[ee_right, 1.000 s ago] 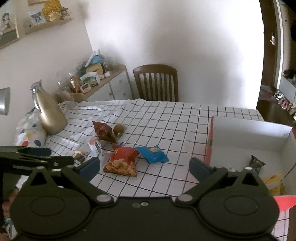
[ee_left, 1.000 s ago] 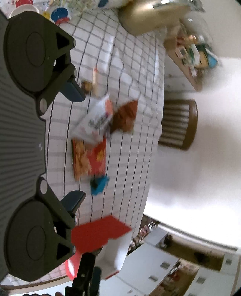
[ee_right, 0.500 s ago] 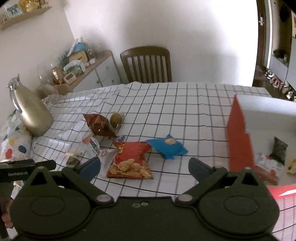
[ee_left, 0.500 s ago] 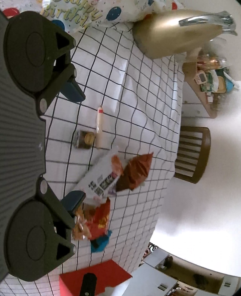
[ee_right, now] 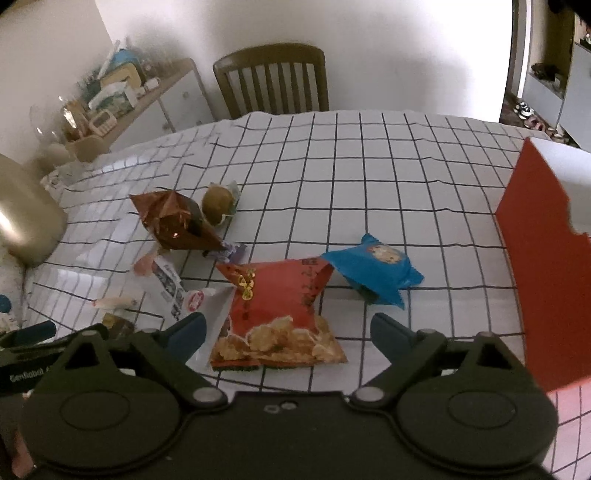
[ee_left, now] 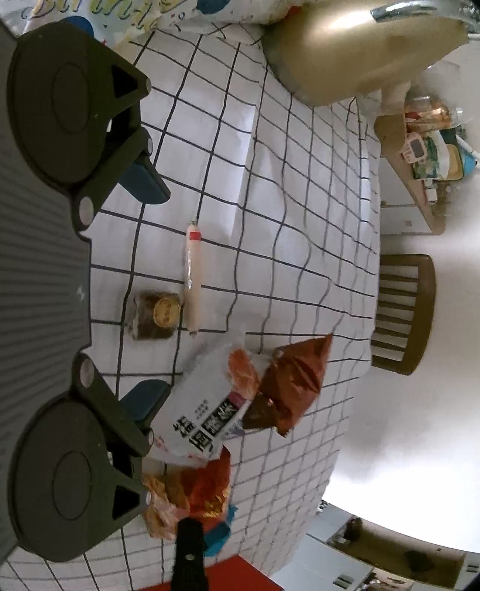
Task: Organize snacks
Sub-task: 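Grasp the round brown cake with left tool while right grasps red chip bag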
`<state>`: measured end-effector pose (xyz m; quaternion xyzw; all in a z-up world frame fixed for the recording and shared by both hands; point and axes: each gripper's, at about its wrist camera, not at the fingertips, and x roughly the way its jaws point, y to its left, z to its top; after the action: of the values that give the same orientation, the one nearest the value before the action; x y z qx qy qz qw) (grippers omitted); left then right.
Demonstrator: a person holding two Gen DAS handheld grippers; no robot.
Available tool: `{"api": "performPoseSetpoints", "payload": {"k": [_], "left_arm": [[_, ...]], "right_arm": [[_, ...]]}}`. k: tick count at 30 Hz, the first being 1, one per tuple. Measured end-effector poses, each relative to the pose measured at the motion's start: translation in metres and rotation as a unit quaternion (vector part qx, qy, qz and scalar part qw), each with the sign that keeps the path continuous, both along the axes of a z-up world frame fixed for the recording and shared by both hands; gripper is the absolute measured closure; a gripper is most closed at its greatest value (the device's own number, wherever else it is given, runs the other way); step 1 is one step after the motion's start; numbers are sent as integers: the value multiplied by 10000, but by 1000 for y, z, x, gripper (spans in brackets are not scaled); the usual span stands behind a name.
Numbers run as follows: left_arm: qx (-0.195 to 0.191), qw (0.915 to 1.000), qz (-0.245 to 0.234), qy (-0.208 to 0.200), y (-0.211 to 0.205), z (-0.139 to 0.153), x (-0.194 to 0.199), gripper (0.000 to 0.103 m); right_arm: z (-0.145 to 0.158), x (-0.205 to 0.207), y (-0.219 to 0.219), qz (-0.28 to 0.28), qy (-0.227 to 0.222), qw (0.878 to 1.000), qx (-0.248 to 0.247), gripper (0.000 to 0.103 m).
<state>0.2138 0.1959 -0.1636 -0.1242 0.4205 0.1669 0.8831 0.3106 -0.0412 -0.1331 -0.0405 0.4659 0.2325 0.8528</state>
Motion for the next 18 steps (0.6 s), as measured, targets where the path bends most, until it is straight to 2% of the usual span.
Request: {"api": "performPoseSetpoints", "payload": {"k": [6, 8, 11, 18], "left_arm": [[9, 9999, -120, 18, 0, -9, 4, 2], [-19, 9999, -116, 44, 0, -13, 7, 6], [-66, 9999, -100, 46, 0, -15, 10, 15], [-107, 9998, -127, 147, -4, -23, 14, 47]], "right_arm": [[-10, 9, 13, -38, 71, 9999, -146, 13], [-14, 12, 17, -20, 105, 9997, -196, 15], [-18, 13, 21, 4, 139, 9995, -290, 22], [-19, 15, 26, 26, 133, 9994, -308, 30]]}}
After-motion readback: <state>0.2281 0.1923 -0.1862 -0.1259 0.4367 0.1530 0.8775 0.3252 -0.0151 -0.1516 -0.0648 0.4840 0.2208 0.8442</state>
